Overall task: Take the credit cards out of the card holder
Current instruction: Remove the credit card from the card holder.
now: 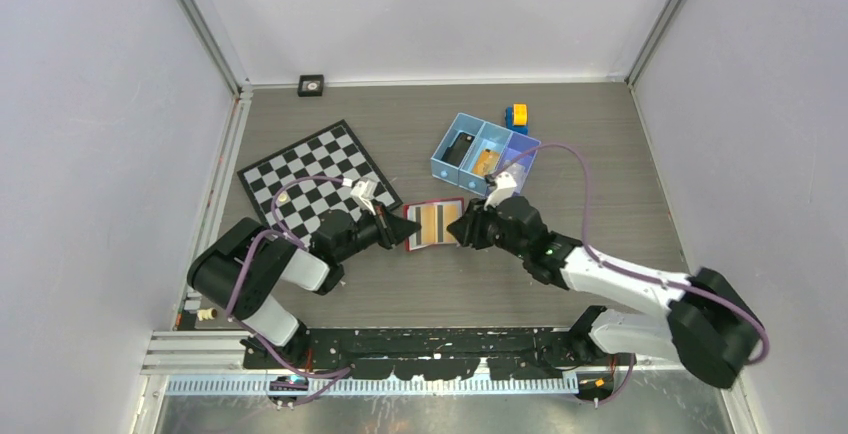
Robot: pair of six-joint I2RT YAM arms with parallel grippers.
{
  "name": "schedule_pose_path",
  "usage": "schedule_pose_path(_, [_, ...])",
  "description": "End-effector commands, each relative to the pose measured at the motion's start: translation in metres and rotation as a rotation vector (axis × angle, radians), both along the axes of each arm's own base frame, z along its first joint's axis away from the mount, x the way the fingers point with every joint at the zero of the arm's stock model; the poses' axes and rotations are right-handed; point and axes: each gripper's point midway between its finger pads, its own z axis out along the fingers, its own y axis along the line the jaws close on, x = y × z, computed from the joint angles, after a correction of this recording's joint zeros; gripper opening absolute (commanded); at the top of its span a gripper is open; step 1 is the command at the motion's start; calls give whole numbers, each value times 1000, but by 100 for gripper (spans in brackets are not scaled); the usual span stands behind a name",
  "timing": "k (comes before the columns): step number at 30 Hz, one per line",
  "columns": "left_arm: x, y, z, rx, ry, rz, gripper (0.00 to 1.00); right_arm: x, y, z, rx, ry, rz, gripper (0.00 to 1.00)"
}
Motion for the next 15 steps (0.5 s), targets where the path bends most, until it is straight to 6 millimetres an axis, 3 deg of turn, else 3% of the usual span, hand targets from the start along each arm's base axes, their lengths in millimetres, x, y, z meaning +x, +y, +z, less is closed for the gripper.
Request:
schedule_pose_path(1, [-5, -3, 25, -72, -47, -31, 0, -4, 39, 5, 60, 33, 144, 39])
schedule_pose_path(15, [-24, -10, 41, -163, -12, -97, 0, 7, 57, -10, 103, 57, 167, 37])
